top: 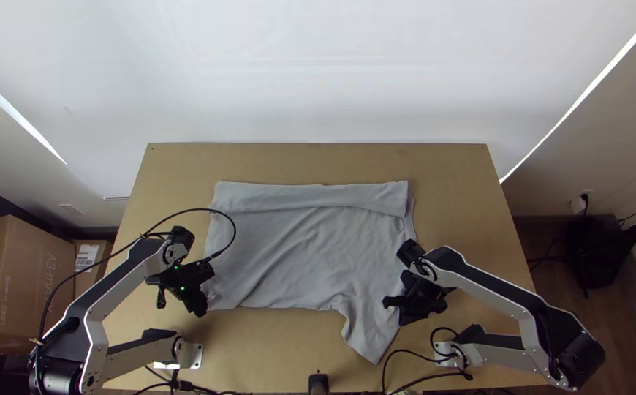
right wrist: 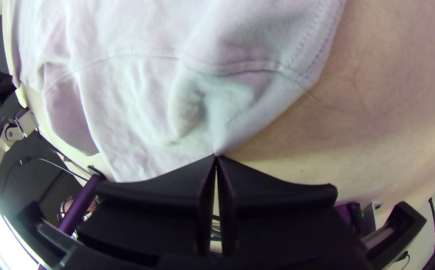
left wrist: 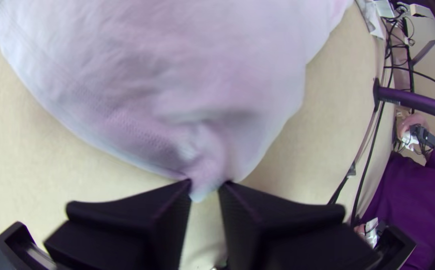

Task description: Fold the t-shirt

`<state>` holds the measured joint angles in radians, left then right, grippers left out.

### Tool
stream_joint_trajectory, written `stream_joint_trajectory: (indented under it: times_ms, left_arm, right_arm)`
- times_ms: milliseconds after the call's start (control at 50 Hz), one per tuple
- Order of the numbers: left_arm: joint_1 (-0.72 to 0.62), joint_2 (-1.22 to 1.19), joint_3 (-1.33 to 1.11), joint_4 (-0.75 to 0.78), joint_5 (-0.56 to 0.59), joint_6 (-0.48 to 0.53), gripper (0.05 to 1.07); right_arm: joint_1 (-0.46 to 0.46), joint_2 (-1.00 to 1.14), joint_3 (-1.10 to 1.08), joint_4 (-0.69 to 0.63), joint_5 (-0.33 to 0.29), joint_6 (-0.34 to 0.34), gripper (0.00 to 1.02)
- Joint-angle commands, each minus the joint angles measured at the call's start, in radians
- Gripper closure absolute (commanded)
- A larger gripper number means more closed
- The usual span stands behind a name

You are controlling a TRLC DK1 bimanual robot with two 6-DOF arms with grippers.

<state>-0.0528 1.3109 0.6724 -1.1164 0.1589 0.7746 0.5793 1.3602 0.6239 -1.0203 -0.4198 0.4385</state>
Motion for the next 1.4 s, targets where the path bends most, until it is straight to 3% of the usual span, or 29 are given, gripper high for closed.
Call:
stream_joint_trajectory:
  times_ms: [0,380,480,640,960,1380]
  left_arm:
    - [-0.005,-0.006,-0.027,0.000,0.034,0.015,1.04]
    - [0.182,-0.007,0.035,-0.019,0.039,0.127,1.04]
    - [0.217,-0.007,0.052,-0.019,0.039,0.147,1.04]
    - [0.229,-0.013,0.081,-0.019,0.041,0.143,1.04]
    - [0.157,-0.073,0.233,-0.026,0.106,0.020,1.04]
    - [0.212,-0.004,0.309,0.073,0.146,-0.029,1.04]
  right_arm:
    - [-0.032,-0.001,-0.036,0.022,0.018,-0.035,1.00]
    - [-0.265,-0.029,-0.032,-0.054,0.084,-0.222,1.00]
    - [-0.292,-0.039,-0.029,-0.058,0.092,-0.225,1.00]
    - [-0.259,-0.067,0.016,-0.083,0.088,-0.207,1.00]
    - [-0.217,-0.148,0.234,-0.155,0.087,-0.178,1.00]
    - [-0.345,-0.075,0.385,-0.158,0.090,-0.245,1.00]
